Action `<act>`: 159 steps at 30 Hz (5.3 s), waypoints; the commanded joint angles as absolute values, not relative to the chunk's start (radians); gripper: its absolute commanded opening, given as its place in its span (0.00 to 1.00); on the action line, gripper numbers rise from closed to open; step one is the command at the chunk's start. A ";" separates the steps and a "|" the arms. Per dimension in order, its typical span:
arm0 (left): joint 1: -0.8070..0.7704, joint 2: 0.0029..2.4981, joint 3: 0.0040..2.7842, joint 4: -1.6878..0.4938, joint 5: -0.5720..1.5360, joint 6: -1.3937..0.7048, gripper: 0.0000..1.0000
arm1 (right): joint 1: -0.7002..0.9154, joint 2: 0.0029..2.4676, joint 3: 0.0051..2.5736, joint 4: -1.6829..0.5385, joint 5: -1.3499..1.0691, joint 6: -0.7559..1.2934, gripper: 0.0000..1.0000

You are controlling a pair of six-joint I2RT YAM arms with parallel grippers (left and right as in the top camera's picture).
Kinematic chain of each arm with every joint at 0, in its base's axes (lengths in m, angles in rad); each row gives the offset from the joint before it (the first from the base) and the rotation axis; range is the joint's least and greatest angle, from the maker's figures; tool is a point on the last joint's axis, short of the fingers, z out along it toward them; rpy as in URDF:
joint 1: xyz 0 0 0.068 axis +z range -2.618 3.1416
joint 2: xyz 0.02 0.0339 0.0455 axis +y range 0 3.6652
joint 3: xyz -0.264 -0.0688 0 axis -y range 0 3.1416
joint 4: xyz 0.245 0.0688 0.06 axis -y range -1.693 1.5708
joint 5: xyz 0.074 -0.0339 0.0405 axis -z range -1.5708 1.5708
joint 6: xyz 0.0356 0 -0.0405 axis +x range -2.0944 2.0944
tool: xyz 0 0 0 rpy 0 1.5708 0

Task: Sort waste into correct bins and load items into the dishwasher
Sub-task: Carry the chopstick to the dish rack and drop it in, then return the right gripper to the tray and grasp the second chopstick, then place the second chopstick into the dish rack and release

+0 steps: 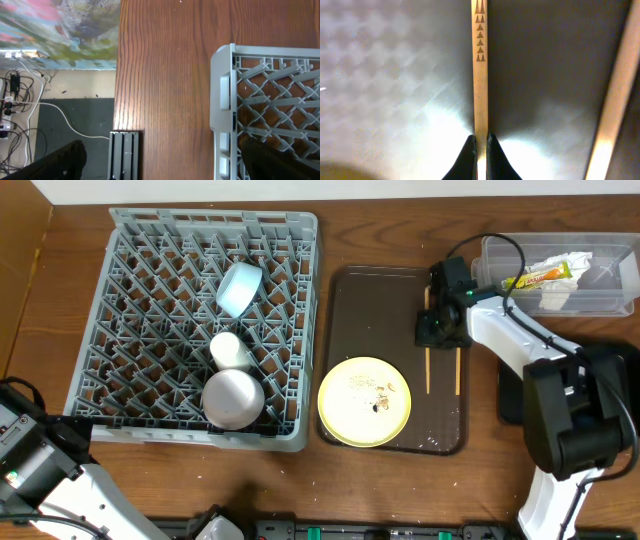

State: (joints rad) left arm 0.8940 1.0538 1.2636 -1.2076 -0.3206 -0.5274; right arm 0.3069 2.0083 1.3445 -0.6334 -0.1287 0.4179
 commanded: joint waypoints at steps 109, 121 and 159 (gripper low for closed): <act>0.898 1.051 1.280 -1.211 -0.334 -0.537 1.00 | 0.363 2.044 1.675 -0.616 -0.603 0.675 0.01; 0.898 1.051 1.280 -1.211 -0.334 -0.537 1.00 | 0.700 2.056 1.674 -0.236 -0.366 0.925 0.01; 0.898 1.051 1.280 -1.211 -0.334 -0.537 1.00 | 0.543 1.932 1.678 -0.693 -0.403 0.601 0.51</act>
State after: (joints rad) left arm 0.8940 1.0538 1.2636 -1.2076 -0.3206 -0.5274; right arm 0.6029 1.9984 1.6669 -0.6121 -0.4088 0.7292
